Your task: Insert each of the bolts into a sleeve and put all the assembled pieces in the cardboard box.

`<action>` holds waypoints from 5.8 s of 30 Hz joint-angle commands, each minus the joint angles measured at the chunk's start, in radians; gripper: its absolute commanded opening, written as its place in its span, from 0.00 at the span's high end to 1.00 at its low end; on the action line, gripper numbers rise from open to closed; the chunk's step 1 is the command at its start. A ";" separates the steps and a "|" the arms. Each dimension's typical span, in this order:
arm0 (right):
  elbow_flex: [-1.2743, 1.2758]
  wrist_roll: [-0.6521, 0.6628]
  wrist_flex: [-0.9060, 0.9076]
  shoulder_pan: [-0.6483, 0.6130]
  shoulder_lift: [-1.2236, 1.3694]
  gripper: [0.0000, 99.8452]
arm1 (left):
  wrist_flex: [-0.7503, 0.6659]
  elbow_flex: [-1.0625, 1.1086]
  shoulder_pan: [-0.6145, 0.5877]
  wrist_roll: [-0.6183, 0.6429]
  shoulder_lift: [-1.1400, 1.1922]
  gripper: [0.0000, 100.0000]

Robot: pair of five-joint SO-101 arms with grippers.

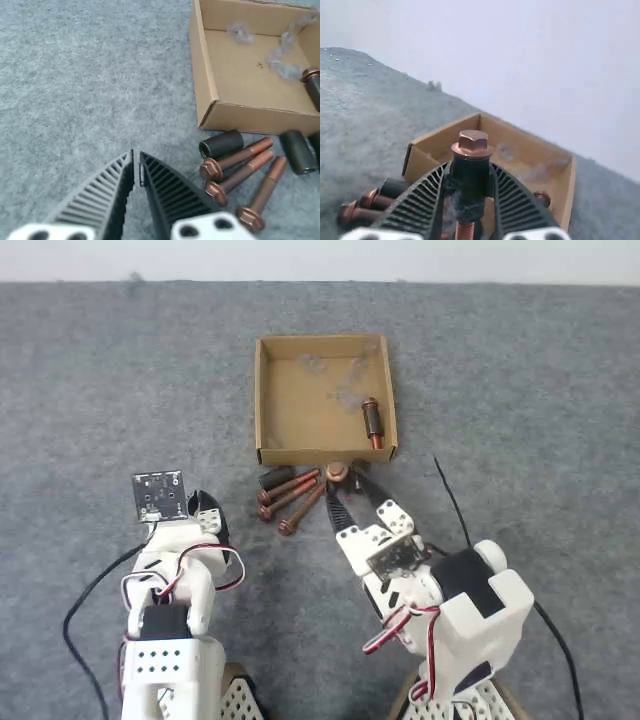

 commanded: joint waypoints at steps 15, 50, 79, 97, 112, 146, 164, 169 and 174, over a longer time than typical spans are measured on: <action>-0.443 0.150 0.197 0.157 -0.051 0.99 | 0.006 -0.012 0.003 -0.014 -0.028 0.99; -1.281 -0.160 1.830 0.176 -0.042 0.99 | 0.003 -0.012 0.002 -0.014 -0.028 0.99; -1.869 -0.186 2.422 0.194 0.320 0.99 | 0.003 -0.012 0.002 -0.014 -0.028 0.99; -1.873 -0.184 2.497 0.197 0.317 0.93 | 0.003 -0.012 0.002 -0.014 -0.028 0.99; -1.867 -0.189 2.855 0.162 0.084 0.99 | 0.002 -0.012 0.000 -0.014 -0.028 0.99; -1.160 -0.331 2.847 0.153 -0.412 0.99 | 0.002 -0.012 -0.003 -0.014 -0.028 0.99; -1.244 -0.339 2.617 0.159 -0.170 0.99 | 0.002 -0.012 -0.003 -0.014 -0.028 0.99; -1.343 -0.341 2.621 0.162 -0.067 0.93 | 0.002 -0.012 -0.003 -0.014 -0.028 0.99; -1.402 -0.341 2.618 0.160 -0.002 0.88 | 0.002 -0.012 -0.003 -0.014 -0.028 0.99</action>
